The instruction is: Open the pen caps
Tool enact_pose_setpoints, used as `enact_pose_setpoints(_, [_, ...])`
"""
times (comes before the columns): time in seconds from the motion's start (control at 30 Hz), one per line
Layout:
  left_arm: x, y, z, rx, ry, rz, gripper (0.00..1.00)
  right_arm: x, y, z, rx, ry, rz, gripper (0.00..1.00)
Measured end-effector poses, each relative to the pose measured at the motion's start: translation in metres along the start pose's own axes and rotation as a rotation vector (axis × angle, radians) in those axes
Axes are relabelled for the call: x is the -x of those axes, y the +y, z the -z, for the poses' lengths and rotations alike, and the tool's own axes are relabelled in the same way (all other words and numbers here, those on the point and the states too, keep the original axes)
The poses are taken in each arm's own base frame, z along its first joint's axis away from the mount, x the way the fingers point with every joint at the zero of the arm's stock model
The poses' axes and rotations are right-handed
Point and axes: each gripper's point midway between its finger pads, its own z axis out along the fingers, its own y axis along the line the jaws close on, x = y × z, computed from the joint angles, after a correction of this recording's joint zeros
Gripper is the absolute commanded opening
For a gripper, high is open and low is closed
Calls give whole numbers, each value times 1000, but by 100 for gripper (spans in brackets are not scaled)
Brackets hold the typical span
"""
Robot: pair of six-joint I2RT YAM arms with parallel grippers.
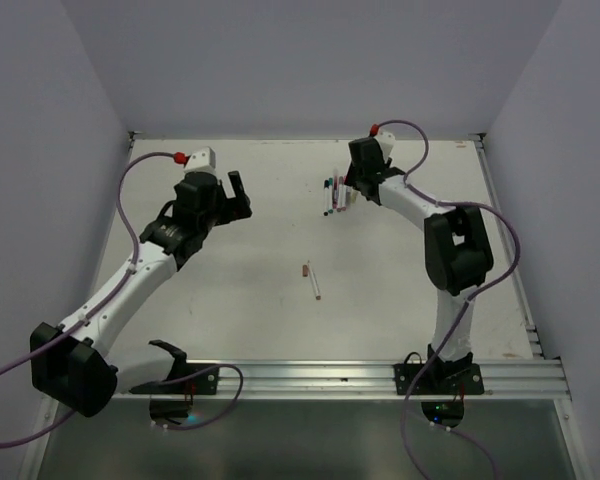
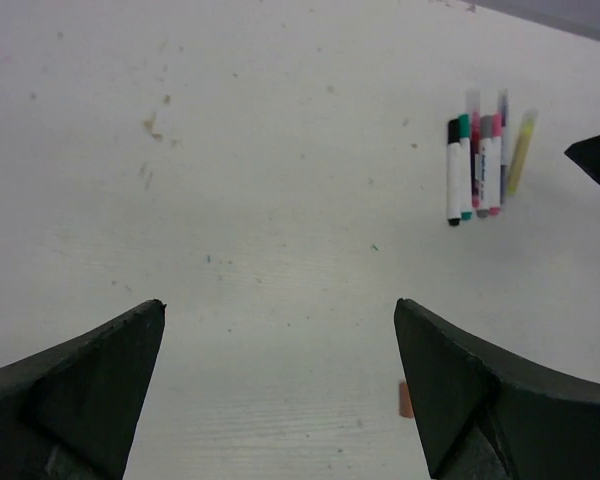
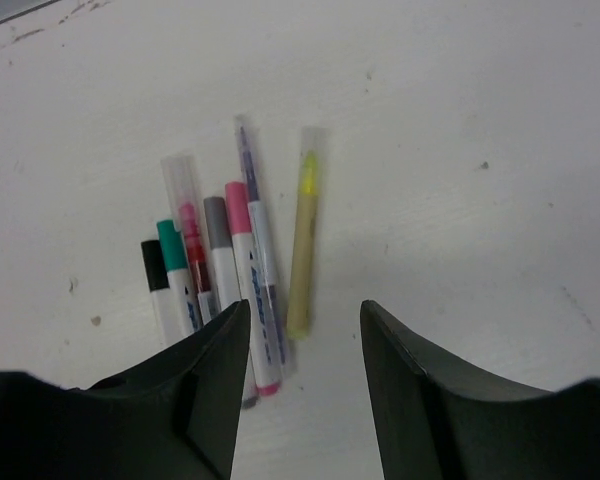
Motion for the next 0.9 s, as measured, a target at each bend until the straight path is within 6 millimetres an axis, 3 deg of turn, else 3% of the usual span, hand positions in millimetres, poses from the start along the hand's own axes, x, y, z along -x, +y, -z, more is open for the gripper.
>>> enact_pose_setpoints(0.13, [9, 22, 9, 72, -30, -44, 100, -6, 5, -41, -20, 48, 7, 49])
enact_pose_setpoints(0.37, [-13, 34, 3, 105, 25, -81, 100, -30, 10, -88, -43, 123, 22, 43])
enact_pose_setpoints(0.53, [-17, 34, 1, 104, 42, -87, 100, -33, 5, -92, -64, 134, 21, 36])
enact_pose_setpoints(0.67, [-19, 32, 1, 90, 50, -85, 100, -35, 2, -93, -65, 127, 7, 36])
enact_pose_setpoints(0.9, [-36, 32, 2, 65, 92, -75, 100, -38, 0, -86, -20, 123, 13, 49])
